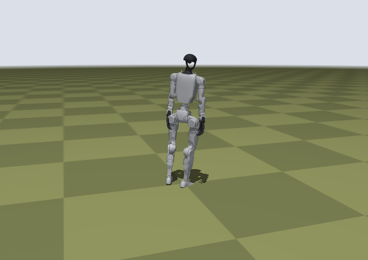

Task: Upper body actions

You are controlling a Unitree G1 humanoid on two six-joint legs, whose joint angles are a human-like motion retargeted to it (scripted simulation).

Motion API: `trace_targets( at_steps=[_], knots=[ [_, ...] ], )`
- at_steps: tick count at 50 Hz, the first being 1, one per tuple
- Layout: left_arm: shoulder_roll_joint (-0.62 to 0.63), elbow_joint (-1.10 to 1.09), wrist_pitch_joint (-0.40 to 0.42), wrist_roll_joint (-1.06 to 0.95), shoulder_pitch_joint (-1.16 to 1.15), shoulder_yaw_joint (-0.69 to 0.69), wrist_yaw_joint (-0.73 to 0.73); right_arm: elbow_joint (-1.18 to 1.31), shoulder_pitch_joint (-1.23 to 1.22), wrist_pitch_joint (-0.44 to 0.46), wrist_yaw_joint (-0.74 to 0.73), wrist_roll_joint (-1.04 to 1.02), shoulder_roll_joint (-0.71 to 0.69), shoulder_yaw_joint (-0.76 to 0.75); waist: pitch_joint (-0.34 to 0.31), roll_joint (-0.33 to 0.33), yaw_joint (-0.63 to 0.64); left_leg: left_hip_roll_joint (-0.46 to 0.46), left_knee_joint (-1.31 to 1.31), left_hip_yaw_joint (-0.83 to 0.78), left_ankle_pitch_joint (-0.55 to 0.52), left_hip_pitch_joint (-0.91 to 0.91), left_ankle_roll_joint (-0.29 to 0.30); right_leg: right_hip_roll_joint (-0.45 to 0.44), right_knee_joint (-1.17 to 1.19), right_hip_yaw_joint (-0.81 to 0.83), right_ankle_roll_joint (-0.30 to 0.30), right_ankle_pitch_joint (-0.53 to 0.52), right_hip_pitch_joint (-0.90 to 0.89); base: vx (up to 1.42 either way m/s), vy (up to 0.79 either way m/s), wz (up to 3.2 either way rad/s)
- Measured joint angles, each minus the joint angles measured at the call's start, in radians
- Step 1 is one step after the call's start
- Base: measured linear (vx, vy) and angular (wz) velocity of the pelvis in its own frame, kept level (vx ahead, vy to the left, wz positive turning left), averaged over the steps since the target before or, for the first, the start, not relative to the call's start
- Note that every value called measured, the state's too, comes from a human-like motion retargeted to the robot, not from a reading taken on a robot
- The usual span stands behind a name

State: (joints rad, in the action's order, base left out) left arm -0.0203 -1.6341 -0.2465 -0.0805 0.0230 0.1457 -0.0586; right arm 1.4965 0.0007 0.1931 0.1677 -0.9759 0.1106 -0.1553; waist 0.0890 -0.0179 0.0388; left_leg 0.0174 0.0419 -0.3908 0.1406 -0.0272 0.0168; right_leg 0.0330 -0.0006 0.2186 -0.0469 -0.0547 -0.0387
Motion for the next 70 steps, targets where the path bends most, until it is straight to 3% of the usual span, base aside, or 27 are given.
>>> trace_targets(
  at_steps=[29, 40, 50, 55, 57, 63, 65, 67, 70],
  knots=[
    [0.001, 0.0, 0.002, 0.003, 0.001, 0.001, 0.001, 0.0, 0.001, -0.001, 0.0, -0.001, -0.001, -0.001, 0.003, 0.004, -0.002, 0.0, 0.001, 0.0, 0.0, -0.004, 0.0, 0.001, -0.001, -0.001, 0.001, 0.0, -0.002, 0.0, 0.0, 0.0],
    [0.004, 0.011, 0.009, -0.013, 0.041, 0.002, 0.019, -0.006, 0.005, -0.009, -0.011, 0.011, 0.016, -0.023, -0.007, 0.037, -0.006, -0.02, 0.032, 0.051, -0.012, -0.062, -0.007, 0.037, -0.013, 0.048, 0.02, 0.003, 0.0, -0.07, 0.06, 0.25],
    [-0.077, -0.009, -0.001, -0.038, 0.137, -0.005, 0.025, -0.118, 0.033, -0.096, 0.012, -0.033, 0.056, -0.096, -0.086, 0.073, 0.014, -0.024, 0.036, 0.081, -0.029, -0.089, -0.02, 0.061, 0.028, 0.069, 0.042, -0.001, -0.025, -0.14, 0.1, 0.12],
    [-0.147, 0.012, 0.0, -0.07, 0.181, 0.012, 0.023, -0.166, 0.012, -0.146, 0.005, 0.011, 0.094, -0.112, -0.181, 0.076, -0.011, 0.021, 0.025, 0.05, -0.044, -0.084, -0.027, 0.018, 0.114, -0.045, 0.055, -0.025, -0.087, -0.2, -0.1, -0.42],
    [-0.18, 0.006, -0.007, -0.072, 0.196, 0.01, 0.022, -0.169, 0.014, -0.16, -0.021, 0.026, 0.116, -0.12, -0.209, 0.081, -0.025, 0.037, 0.019, 0.034, -0.052, -0.08, -0.026, 0.004, 0.132, -0.097, 0.051, -0.024, -0.098, -0.15, -0.18, -0.45],
    [-0.257, -0.027, -0.026, -0.041, 0.258, 0.034, 0.047, -0.139, 0.067, -0.183, -0.095, 0.081, 0.18, -0.212, -0.256, 0.094, -0.072, 0.082, 0.026, 0.035, -0.071, -0.1, -0.009, 0.072, 0.119, -0.028, 0.006, -0.038, -0.099, 0.01, -0.27, -0.08],
    [-0.273, -0.02, -0.024, -0.048, 0.269, 0.045, 0.049, -0.139, 0.101, -0.187, -0.098, 0.09, 0.191, -0.273, -0.269, 0.114, -0.078, 0.082, 0.031, 0.031, -0.078, -0.108, -0.002, 0.104, 0.096, -0.047, 0.042, -0.08, -0.092, 0.09, -0.29, 0.0],
    [-0.293, -0.006, -0.02, -0.055, 0.288, 0.049, 0.043, -0.142, 0.133, -0.206, -0.104, 0.106, 0.2, -0.34, -0.297, 0.15, -0.103, 0.061, 0.037, 0.042, -0.09, -0.116, 0.005, 0.139, 0.063, -0.08, 0.152, -0.094, -0.071, 0.13, -0.39, 0.42],
    [-0.335, 0.014, -0.023, -0.064, 0.327, 0.034, 0.037, -0.133, 0.183, -0.233, -0.13, 0.144, 0.22, -0.423, -0.363, 0.186, -0.155, 0.05, 0.035, 0.08, -0.115, -0.115, 0.027, 0.147, 0.022, -0.058, 0.141, -0.073, -0.043, 0.05, -0.25, 0.68]
  ],
)
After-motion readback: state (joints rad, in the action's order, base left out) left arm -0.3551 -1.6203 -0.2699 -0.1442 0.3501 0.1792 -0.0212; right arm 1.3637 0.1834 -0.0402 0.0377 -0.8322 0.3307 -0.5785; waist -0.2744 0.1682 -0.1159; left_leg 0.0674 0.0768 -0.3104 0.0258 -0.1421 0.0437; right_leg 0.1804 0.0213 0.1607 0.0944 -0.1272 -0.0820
